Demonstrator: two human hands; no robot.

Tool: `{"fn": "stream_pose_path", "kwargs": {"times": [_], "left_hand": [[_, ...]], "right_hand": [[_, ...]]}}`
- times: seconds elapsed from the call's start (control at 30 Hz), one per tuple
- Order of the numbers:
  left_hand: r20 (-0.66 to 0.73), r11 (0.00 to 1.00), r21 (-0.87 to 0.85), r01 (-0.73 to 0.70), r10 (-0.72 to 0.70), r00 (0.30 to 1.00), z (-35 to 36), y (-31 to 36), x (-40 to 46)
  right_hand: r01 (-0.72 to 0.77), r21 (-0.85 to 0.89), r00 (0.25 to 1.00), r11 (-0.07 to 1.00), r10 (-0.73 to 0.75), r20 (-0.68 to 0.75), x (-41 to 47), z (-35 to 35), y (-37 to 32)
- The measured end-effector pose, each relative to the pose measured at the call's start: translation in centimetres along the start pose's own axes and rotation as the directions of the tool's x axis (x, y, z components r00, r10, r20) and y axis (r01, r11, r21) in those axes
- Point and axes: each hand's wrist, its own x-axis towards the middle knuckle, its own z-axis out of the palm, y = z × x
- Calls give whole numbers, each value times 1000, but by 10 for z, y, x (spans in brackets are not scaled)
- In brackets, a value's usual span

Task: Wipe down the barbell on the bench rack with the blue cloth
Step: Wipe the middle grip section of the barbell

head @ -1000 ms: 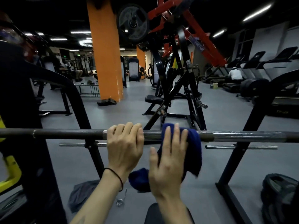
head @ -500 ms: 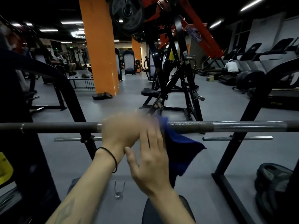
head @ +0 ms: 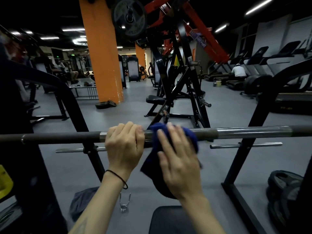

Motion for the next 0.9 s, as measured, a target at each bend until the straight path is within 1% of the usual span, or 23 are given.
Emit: {"fn": "stream_pose_path", "kwargs": {"times": [0.07,0.1,0.13,0.17,0.2,0.27,0.3,0.33,0.37,0.43,0.47,0.5,0.53,0.6,0.63,0.67,0.7,0.73,0.77,0.83,0.87,0.9], "left_hand": [[-8,1000,3,2,-2,1000,2,-2,-1],[-24,1000,12,5,-5,1000,3,-2,-1],[-42,1000,19,4,-3,999,5,-2,-1],[-59,1000,23,-3,5,998,6,-3,-1],[-71,1000,23,-14,16,997,7,-4,-2],[-71,999,5,-45,45,996,5,-5,-8],[-55,998,-10,-55,55,997,3,-3,-12],[-40,998,-18,-54,53,998,1,0,-16],[-26,999,-14,-39,39,999,0,4,-17],[-10,1000,17,9,-8,1000,1,11,-11],[-18,999,33,22,-21,1000,2,11,-4],[-36,999,39,17,-16,999,2,11,3],[-53,999,39,-6,8,999,3,9,9],[-68,997,35,-63,65,996,3,5,14],[-56,997,35,-73,74,996,3,4,14],[-25,997,39,-60,61,998,3,4,16],[20,998,49,-30,29,999,3,4,18],[71,998,61,4,-8,997,3,5,22],[118,997,72,29,-38,992,3,4,25],[173,995,81,54,-67,983,2,4,29],[173,995,82,64,-78,982,2,4,29],[160,994,80,79,-91,983,2,5,27]], "right_hand": [[-185,26,977,982,186,-106,-3,0,1],[-267,68,955,961,273,-113,-1,3,-10],[-315,113,941,942,326,-87,2,8,-25],[-316,142,945,938,325,-43,5,12,-40],[-263,144,964,954,265,5,6,15,-50],[-84,101,995,991,77,64,6,13,-43],[-27,66,998,997,23,52,3,9,-29],[-23,32,1000,999,23,12,-1,6,-14],[-82,11,996,997,82,-46,-5,2,-2],[-282,42,947,959,285,-151,-8,0,2],[-351,94,920,932,362,-149,-6,2,-8],[-375,140,914,916,391,-108,-2,7,-21],[-348,153,933,925,358,-45,0,10,-34],[-176,112,982,978,168,83,0,14,-47],[-90,87,990,992,80,118,0,12,-41],[-41,56,993,998,35,112,0,9,-30],[-36,24,997,999,35,72,0,4,-17],[-88,3,996,996,88,14,0,-1,-4],[-185,8,981,983,185,-53,-1,-5,6],[-374,83,914,924,382,-138,2,-8,7],[-420,135,890,897,436,-134,6,-5,-4],[-417,166,895,894,436,-100,8,0,-19]]}}
